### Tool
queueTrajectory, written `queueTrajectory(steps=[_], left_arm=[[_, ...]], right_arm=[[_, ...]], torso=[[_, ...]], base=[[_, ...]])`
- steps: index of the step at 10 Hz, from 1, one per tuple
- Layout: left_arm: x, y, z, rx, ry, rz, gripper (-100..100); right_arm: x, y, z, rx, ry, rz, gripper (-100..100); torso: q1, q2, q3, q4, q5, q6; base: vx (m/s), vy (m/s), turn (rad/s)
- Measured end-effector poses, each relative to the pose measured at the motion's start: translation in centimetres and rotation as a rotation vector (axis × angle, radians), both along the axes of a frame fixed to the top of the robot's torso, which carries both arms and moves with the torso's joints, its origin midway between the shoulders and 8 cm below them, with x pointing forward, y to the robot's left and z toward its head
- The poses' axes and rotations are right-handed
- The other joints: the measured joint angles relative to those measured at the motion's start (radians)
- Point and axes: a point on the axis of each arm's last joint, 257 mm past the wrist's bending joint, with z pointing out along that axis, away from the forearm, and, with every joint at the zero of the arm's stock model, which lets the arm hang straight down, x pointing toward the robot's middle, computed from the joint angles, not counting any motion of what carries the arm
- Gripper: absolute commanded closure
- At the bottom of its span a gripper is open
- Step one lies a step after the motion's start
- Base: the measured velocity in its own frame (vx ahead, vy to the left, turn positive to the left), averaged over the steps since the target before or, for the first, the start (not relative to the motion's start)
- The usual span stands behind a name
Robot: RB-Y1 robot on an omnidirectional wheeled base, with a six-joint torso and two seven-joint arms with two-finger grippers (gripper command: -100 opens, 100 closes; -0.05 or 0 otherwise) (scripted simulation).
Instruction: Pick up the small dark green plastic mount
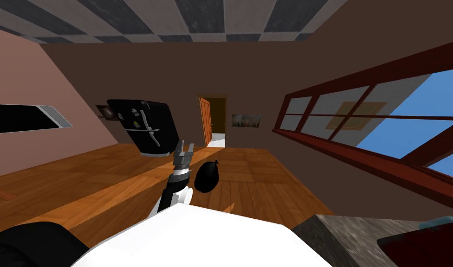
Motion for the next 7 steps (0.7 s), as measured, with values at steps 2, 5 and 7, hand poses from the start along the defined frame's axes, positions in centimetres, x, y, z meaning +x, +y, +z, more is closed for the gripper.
queueTrajectory(steps=[2, 5, 7], left_arm=[[0.0, 0.0, 0.0, 0.000, 0.000, 0.000, 0], [0.0, 0.0, 0.0, 0.000, 0.000, 0.000, 0], [0.0, 0.0, 0.0, 0.000, 0.000, 0.000, 0]], right_arm=[[0.8, -0.2, 0.4, 0.002, 0.003, 0.071, 100], [2.3, -0.4, 1.0, 0.003, 0.009, 0.208, 100], [2.7, -0.5, 1.0, 0.005, 0.010, 0.243, 0]], torso=[[0.000, 0.000, 0.000, 0.000, 0.000, -0.002], [0.002, -0.004, -0.002, -0.001, 0.001, -0.001], [-0.001, 0.004, 0.002, 0.001, 0.000, -0.004]], base=[[0.180, 0.000, -0.330], [0.248, 0.041, -0.421], [0.045, 0.012, -0.026]])
